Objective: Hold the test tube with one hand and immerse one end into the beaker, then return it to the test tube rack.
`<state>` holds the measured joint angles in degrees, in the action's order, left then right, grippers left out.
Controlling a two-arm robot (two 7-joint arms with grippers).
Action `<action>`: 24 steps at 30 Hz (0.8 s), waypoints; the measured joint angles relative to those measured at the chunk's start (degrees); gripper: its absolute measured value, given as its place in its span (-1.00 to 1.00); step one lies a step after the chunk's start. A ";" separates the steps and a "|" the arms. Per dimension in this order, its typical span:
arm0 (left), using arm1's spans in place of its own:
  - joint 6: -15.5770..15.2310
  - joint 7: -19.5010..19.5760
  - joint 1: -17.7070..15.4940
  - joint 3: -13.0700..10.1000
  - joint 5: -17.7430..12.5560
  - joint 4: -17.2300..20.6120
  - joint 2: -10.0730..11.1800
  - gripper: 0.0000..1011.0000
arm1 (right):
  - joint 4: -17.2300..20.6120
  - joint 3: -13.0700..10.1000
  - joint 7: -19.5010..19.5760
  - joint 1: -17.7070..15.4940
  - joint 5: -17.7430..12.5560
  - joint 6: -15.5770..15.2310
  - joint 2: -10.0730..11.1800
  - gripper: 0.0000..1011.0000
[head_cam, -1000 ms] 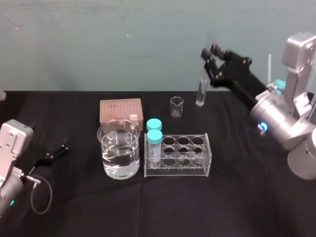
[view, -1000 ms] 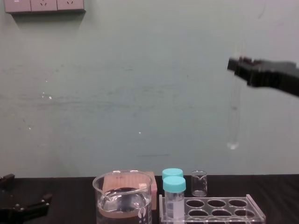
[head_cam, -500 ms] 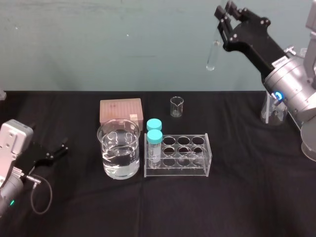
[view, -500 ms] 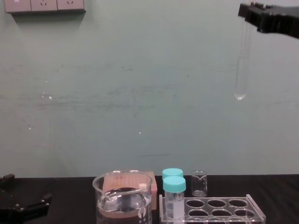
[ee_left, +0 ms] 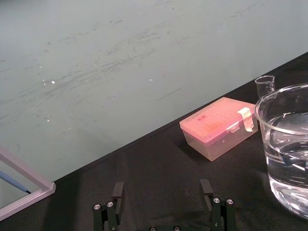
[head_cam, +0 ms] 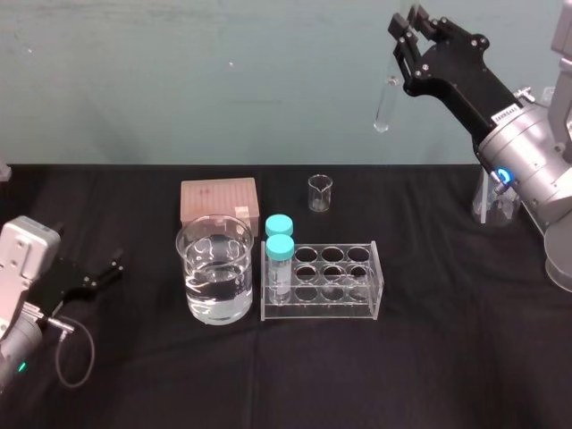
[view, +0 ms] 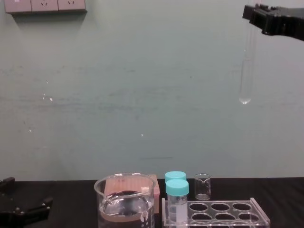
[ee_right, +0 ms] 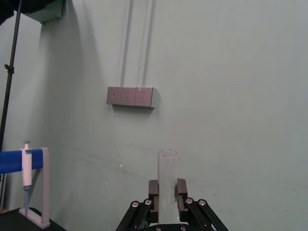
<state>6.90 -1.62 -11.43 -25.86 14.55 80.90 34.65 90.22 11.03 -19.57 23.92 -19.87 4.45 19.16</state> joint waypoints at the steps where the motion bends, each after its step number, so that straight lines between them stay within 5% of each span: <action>1: 0.00 0.00 0.00 0.00 0.00 0.00 0.00 0.98 | -0.04 0.03 0.06 -0.13 -0.03 -0.18 -0.02 -0.56; 24: 0.00 0.00 0.00 0.00 0.00 0.00 0.00 0.98 | -0.36 0.67 0.09 -0.69 -0.33 -1.31 -0.10 -0.56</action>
<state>6.90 -1.62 -11.43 -25.86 14.55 80.90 34.65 89.86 11.70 -19.48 23.23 -20.20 3.13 19.06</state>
